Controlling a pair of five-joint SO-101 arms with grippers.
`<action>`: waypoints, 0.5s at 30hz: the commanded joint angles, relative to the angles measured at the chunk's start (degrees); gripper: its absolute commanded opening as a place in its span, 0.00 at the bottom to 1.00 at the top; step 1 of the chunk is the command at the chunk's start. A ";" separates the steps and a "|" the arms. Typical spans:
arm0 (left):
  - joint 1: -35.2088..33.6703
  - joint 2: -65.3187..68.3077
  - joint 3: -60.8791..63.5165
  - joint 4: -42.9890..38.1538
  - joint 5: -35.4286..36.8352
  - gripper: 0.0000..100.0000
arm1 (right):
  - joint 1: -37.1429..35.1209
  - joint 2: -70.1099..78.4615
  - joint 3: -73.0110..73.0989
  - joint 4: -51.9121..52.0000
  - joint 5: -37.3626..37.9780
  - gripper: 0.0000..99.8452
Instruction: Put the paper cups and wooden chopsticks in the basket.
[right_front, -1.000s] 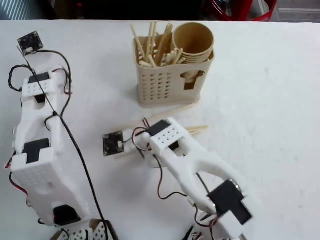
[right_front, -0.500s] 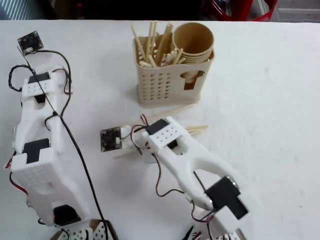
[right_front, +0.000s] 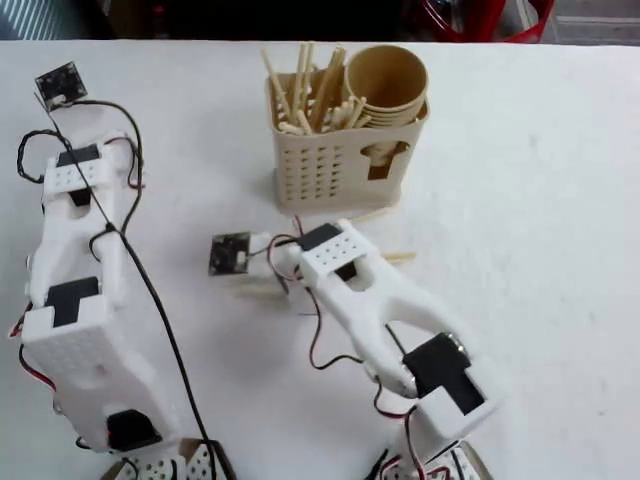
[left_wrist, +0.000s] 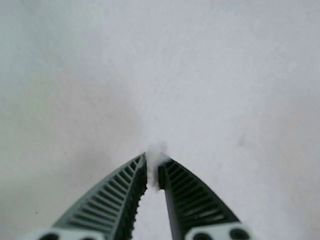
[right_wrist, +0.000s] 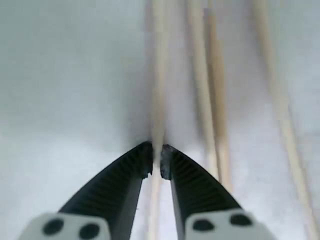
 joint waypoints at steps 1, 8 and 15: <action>0.04 -0.57 -1.93 -0.70 0.18 0.06 | 3.30 -7.25 0.44 3.03 -3.60 0.02; 0.04 -0.48 -1.93 -0.70 0.18 0.06 | 2.42 -34.07 5.19 9.80 -14.86 0.02; 0.04 -0.48 -1.93 -0.70 0.18 0.06 | 5.49 -57.71 -6.59 7.96 -31.30 0.02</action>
